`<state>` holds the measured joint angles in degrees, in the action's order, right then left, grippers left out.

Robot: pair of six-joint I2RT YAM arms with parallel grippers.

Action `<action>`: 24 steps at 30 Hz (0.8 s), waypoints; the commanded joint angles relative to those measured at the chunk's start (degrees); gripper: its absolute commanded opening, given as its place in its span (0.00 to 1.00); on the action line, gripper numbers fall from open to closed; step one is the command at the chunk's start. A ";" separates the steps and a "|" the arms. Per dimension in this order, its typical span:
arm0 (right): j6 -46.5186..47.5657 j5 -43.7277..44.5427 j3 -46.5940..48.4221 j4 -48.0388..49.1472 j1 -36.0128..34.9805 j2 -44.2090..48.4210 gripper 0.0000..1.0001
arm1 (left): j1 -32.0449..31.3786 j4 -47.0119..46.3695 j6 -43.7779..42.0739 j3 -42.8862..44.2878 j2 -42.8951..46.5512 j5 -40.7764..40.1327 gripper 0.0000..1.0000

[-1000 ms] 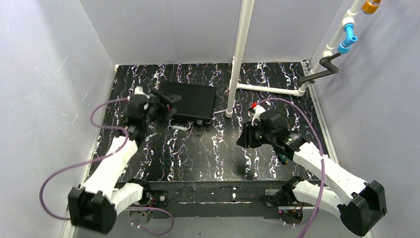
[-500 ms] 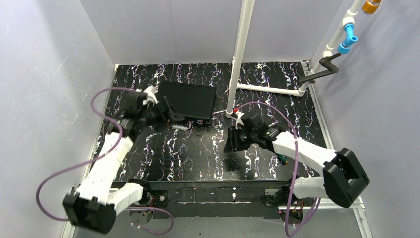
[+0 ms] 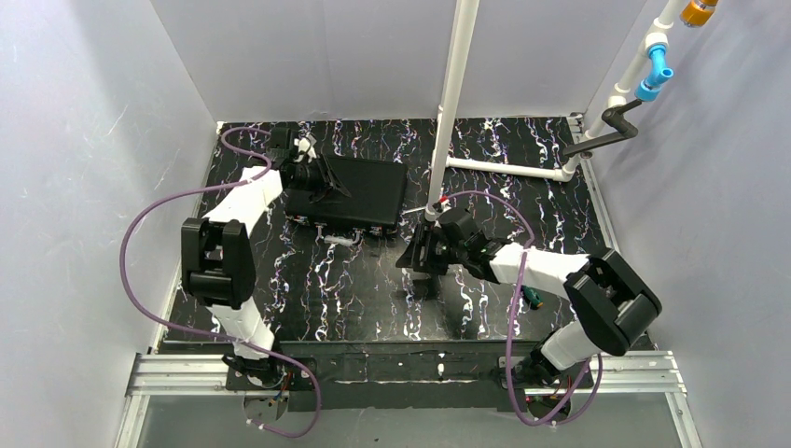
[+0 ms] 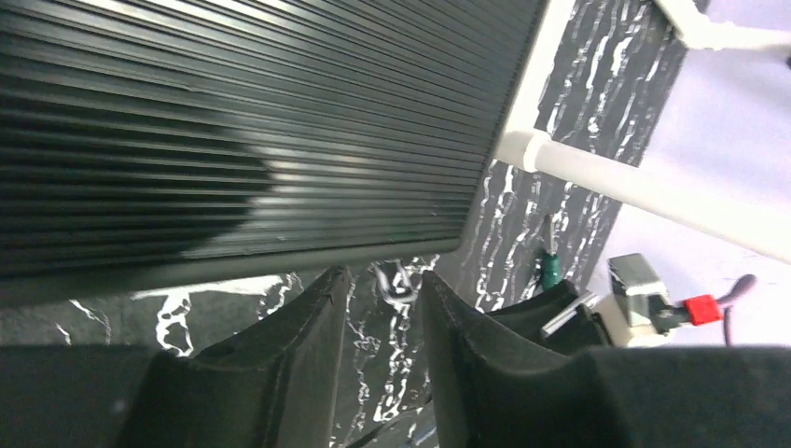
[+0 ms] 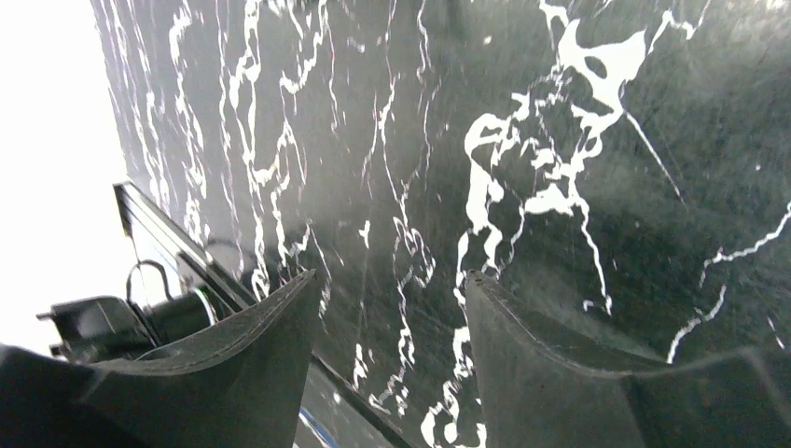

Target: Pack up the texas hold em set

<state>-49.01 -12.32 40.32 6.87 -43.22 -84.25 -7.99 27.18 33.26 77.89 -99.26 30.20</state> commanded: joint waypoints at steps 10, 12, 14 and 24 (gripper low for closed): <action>-13.51 8.75 10.20 16.80 -0.33 -12.15 0.67 | 1.67 -2.60 -5.62 -1.62 -7.87 -2.81 0.18; -13.76 9.30 12.23 16.75 -0.37 -13.74 0.67 | 2.76 -2.55 -3.81 -3.94 -9.04 -3.01 0.12; -14.17 10.02 14.13 16.00 -0.33 -15.05 0.67 | 3.91 -1.71 -2.55 -4.93 -10.32 -1.12 0.07; -19.32 17.05 17.96 7.23 -1.51 -18.72 0.64 | 4.19 1.08 -3.68 -3.75 -10.33 -2.42 0.02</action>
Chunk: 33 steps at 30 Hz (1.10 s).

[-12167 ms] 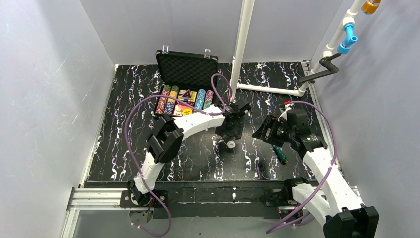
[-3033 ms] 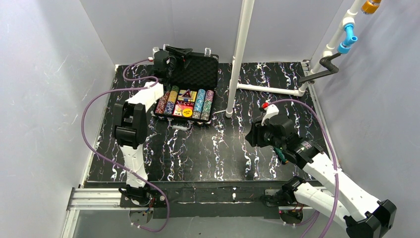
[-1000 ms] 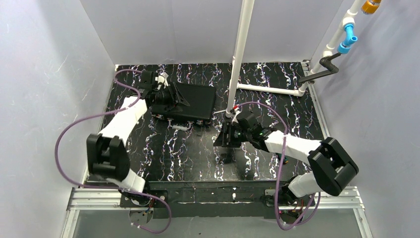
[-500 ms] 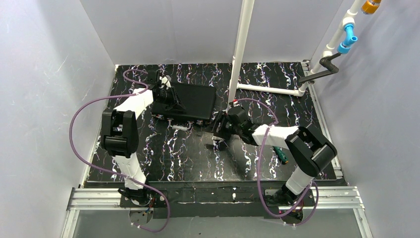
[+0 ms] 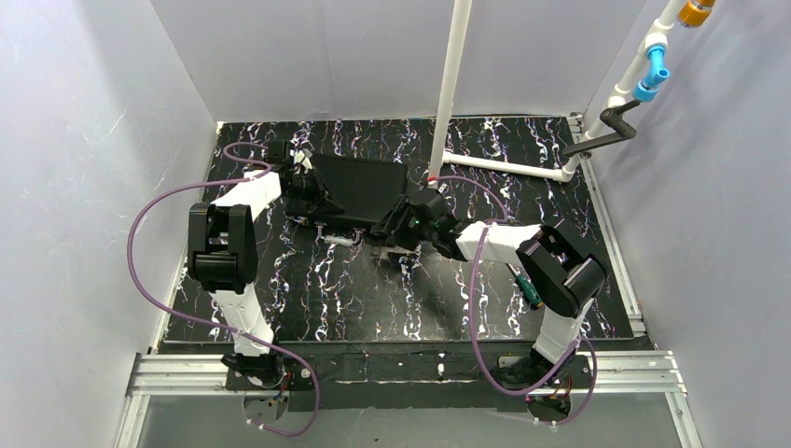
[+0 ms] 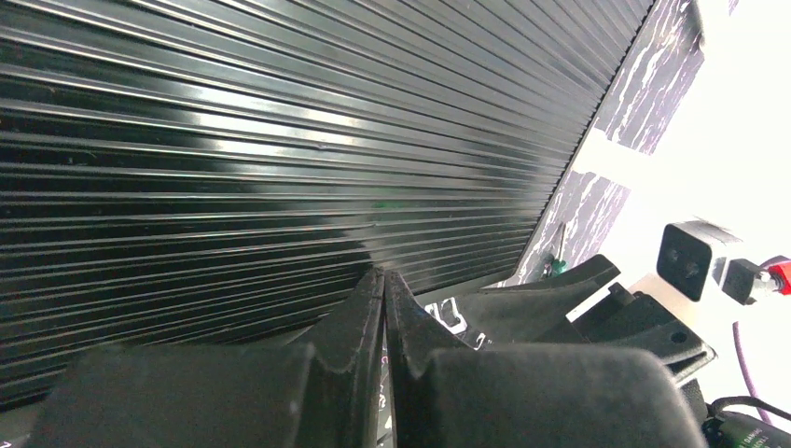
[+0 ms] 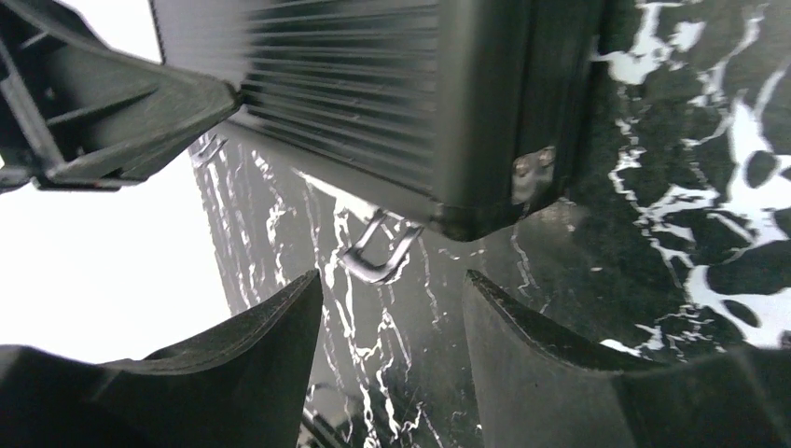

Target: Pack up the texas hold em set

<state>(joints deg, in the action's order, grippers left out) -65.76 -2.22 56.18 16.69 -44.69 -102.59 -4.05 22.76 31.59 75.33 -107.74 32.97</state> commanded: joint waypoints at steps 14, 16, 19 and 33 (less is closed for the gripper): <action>3.20 13.10 5.42 -10.54 -6.39 -4.39 0.60 | 0.25 5.28 -2.06 -1.00 -0.69 -5.40 0.01; 3.78 13.44 3.85 -10.81 -7.24 -4.90 0.60 | 0.25 5.35 -2.06 -0.91 -0.71 -5.17 0.01; 5.93 14.83 1.75 -11.99 -7.87 -5.21 0.60 | 0.23 5.36 -2.06 -0.87 -0.67 -4.90 0.01; 29.59 22.49 1.99 -21.94 -9.91 -0.01 0.60 | 0.27 5.54 -2.41 -0.67 -0.78 -4.56 0.01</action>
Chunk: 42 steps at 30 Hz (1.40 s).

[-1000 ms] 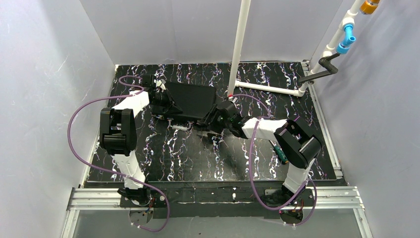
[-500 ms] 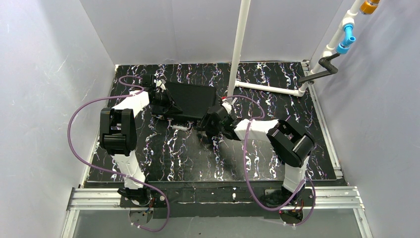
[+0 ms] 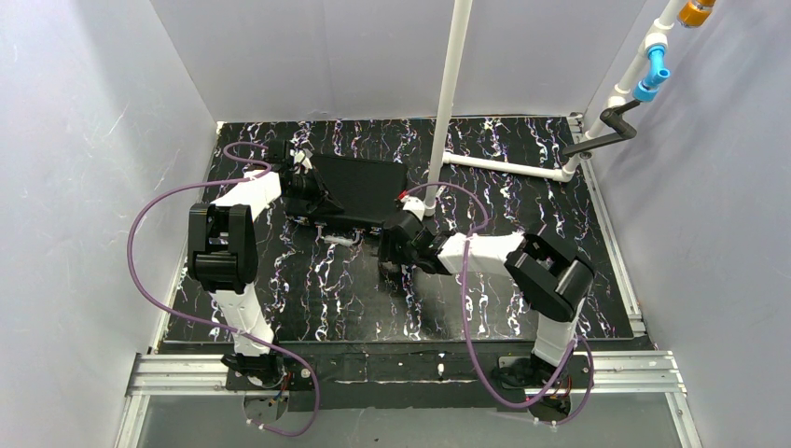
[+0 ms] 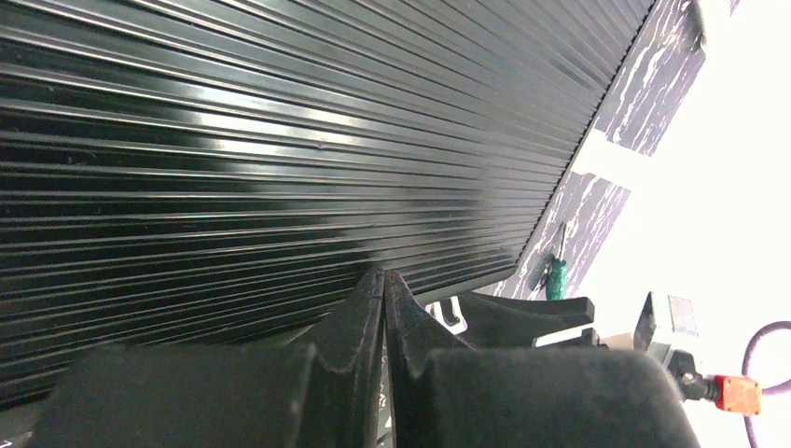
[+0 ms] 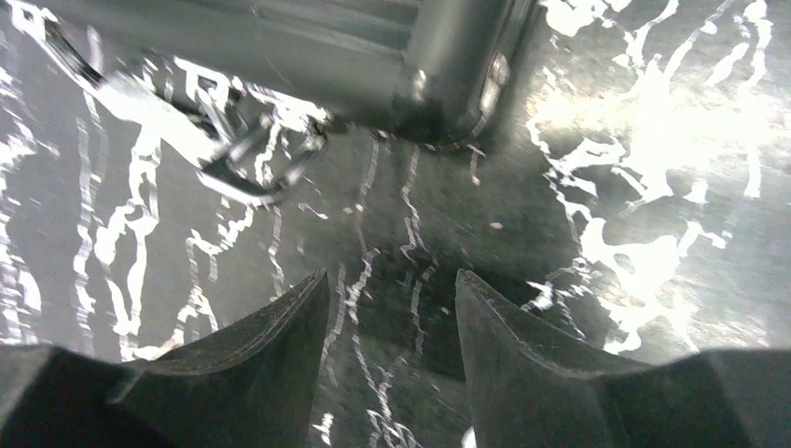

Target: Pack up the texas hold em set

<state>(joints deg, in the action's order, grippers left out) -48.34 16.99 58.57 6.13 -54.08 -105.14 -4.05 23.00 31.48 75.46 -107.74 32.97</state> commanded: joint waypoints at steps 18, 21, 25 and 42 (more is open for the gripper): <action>29.97 -4.43 23.60 -23.07 1.24 -1.79 0.50 | 0.27 5.49 -2.48 -0.42 -1.08 -4.33 0.01; 30.66 -4.24 24.62 -22.29 1.37 -3.30 0.47 | 0.23 5.47 -2.48 -0.34 -1.23 -4.10 0.01; 31.30 -5.25 25.53 -22.02 1.52 -5.45 0.43 | 0.24 5.47 -2.48 -0.38 -1.31 -4.06 0.01; 36.00 -4.47 25.11 -20.11 1.21 -12.82 0.23 | 0.23 5.49 -2.56 -0.38 -1.57 -3.96 0.01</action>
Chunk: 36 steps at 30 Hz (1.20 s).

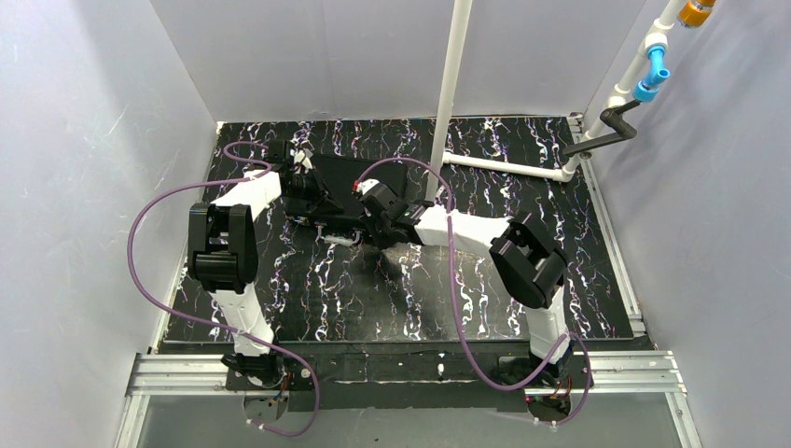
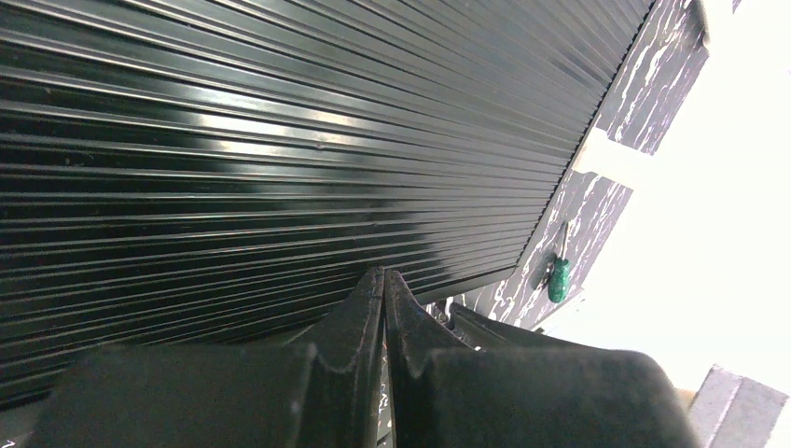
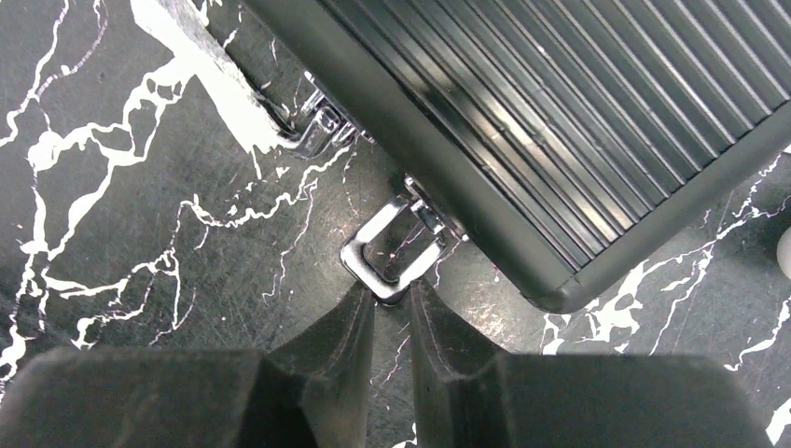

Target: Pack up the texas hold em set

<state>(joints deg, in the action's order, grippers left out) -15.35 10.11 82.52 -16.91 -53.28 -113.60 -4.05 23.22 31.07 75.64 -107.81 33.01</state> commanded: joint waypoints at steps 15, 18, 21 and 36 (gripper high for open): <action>12.36 14.18 3.23 -3.12 -0.87 -8.61 0.31 | 0.21 5.22 -2.15 -0.58 -1.75 -3.92 0.01; 9.58 12.48 -0.69 -3.18 -0.87 -1.09 0.39 | 0.25 5.30 -2.24 -0.57 -1.78 -3.91 0.01; 5.73 8.27 -7.01 -0.71 -0.87 8.27 0.48 | 0.26 5.18 -2.68 -0.24 -1.60 -3.10 0.03; 1.50 -2.64 10.88 -8.66 4.78 1.72 0.55 | 0.25 3.70 -5.32 -1.16 -1.37 -3.61 0.17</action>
<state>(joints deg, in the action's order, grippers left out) -13.82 9.15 85.76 -21.78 -50.41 -105.95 -3.97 22.79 29.02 75.81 -107.90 34.52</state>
